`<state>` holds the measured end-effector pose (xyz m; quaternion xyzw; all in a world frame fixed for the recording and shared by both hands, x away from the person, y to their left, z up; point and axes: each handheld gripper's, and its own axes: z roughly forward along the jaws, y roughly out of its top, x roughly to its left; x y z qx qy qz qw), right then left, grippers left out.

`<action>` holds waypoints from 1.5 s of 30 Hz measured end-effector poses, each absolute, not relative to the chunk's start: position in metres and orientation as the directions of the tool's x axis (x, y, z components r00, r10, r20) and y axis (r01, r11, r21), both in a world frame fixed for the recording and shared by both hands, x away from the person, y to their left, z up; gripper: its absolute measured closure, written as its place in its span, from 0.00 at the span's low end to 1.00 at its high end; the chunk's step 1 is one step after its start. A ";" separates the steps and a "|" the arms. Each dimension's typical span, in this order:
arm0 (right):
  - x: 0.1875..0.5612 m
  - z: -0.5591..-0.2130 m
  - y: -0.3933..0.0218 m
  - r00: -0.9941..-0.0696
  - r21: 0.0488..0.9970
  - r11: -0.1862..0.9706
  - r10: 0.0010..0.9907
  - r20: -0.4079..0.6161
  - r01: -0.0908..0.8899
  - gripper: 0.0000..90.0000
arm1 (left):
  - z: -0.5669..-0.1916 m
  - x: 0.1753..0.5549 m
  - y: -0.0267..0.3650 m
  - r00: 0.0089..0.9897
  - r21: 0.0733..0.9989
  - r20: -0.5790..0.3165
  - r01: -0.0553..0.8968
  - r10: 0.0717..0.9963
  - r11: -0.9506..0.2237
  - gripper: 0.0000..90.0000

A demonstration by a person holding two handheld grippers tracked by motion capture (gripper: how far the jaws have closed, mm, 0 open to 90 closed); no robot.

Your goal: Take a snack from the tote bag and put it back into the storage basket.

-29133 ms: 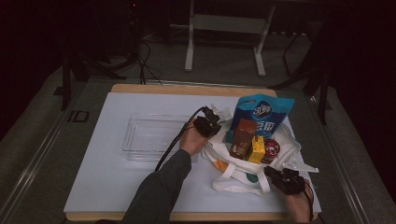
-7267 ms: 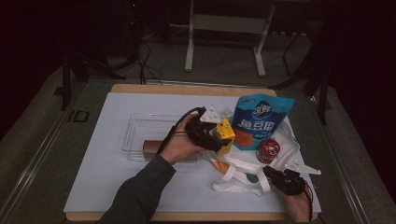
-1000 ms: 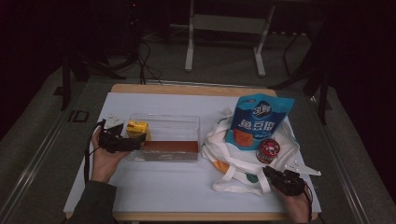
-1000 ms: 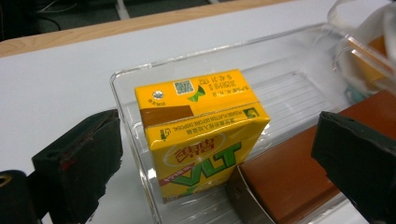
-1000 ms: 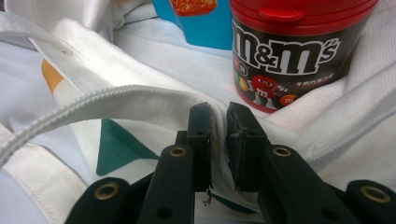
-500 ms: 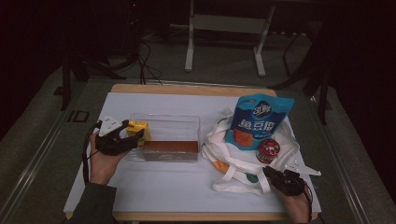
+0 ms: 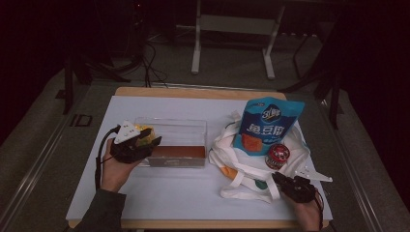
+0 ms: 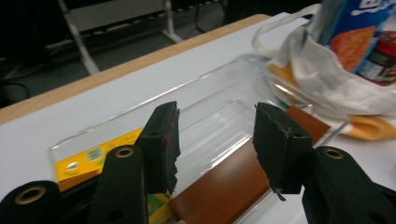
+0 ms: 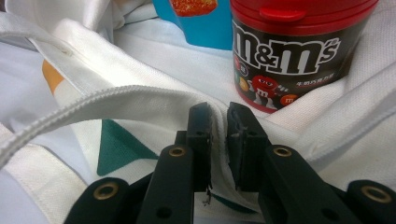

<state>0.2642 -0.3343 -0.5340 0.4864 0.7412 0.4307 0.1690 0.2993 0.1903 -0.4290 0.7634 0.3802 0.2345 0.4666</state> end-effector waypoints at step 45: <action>0.264 -0.530 -0.331 -0.474 0.800 0.190 0.871 0.130 0.569 0.87 | -0.482 0.280 0.107 0.829 0.858 -0.027 0.306 0.559 -0.412 0.57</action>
